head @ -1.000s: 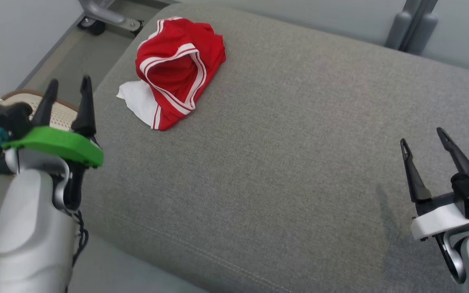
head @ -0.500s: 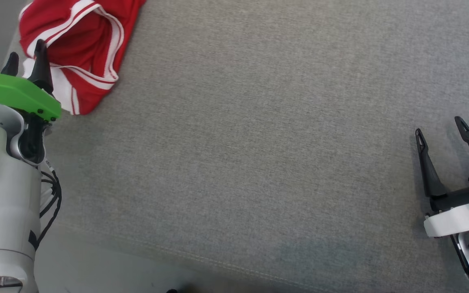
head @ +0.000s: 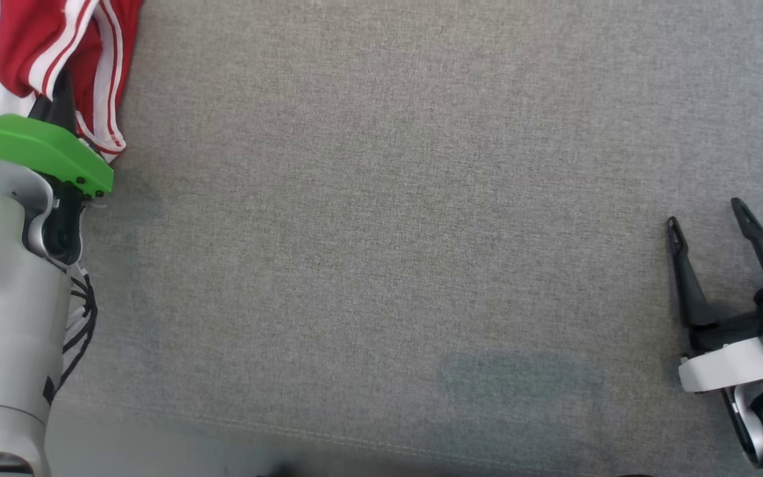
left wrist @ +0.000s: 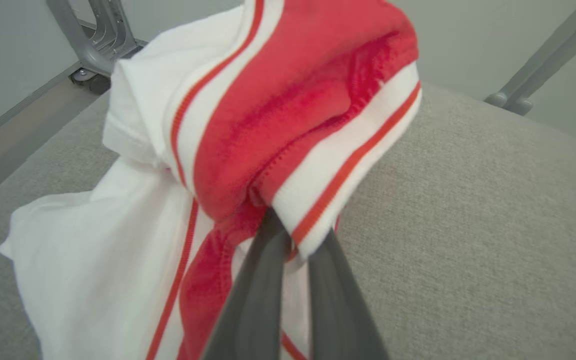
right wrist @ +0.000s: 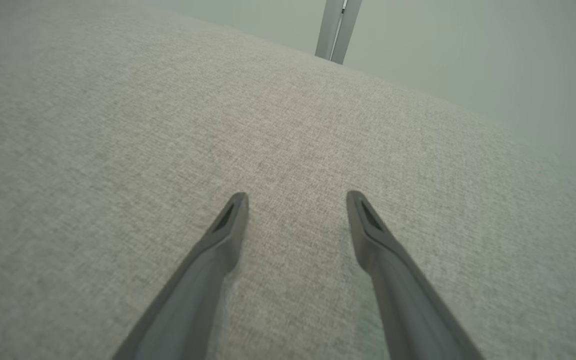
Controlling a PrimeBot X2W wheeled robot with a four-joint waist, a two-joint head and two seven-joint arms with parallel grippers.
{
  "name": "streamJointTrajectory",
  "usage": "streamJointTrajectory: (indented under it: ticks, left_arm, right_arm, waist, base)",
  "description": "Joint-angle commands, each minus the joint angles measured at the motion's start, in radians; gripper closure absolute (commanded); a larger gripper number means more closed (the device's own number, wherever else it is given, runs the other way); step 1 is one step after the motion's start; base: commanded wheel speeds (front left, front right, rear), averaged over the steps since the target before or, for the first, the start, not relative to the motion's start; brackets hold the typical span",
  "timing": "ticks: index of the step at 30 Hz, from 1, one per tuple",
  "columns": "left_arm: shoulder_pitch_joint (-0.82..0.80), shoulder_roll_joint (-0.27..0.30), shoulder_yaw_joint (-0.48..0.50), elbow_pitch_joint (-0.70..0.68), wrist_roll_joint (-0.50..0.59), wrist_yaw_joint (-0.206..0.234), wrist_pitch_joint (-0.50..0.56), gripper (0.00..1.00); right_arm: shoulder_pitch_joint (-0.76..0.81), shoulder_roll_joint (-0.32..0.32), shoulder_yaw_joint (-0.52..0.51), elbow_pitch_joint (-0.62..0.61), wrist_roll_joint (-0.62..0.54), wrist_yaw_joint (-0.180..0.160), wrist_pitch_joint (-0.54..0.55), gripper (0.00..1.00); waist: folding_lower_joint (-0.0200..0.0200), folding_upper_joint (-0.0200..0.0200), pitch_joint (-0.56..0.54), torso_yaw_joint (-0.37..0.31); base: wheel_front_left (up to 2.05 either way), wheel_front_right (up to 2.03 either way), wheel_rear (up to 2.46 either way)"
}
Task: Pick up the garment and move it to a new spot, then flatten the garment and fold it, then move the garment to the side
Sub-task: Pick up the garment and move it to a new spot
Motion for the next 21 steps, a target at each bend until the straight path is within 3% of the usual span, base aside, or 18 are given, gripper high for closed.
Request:
streamJointTrajectory:
  ticks: [1, 11, 17, 21]
  left_arm:
    - [0.008, 0.015, -0.016, -0.012, -0.001, 0.002, -0.004, 1.0]
    - [-0.064, 0.111, -0.257, -0.248, -0.025, 0.002, 0.067, 1.0]
    - [-0.103, 0.14, -0.318, -0.451, -0.137, 0.002, 0.203, 1.0]
    - [-0.112, 0.124, -0.321, -0.577, -0.214, 0.007, 0.294, 1.0]
  right_arm:
    - [-0.005, 0.006, 0.003, 0.005, 0.003, -0.002, -0.003, 0.0]
    - [-0.022, 0.104, 0.053, 0.077, 0.029, -0.002, -0.003, 0.0]
    - [-0.031, 0.156, 0.061, 0.106, 0.042, -0.002, -0.003, 0.0]
    - [-0.043, 0.179, 0.06, 0.114, 0.051, -0.002, -0.003, 0.0]
  waist:
    - [-0.0002, 0.0, -0.031, 0.006]
    - [-0.0002, 0.0, -0.197, -0.037]
    - [-0.0002, 0.0, -0.267, -0.105]
    - [-0.0002, 0.0, -0.281, -0.155]
  base:
    - [0.0, 0.0, 0.0]
    - [0.0, 0.0, 0.0]
    - [0.0, 0.0, 0.0]
    - [0.0, 0.0, 0.0]
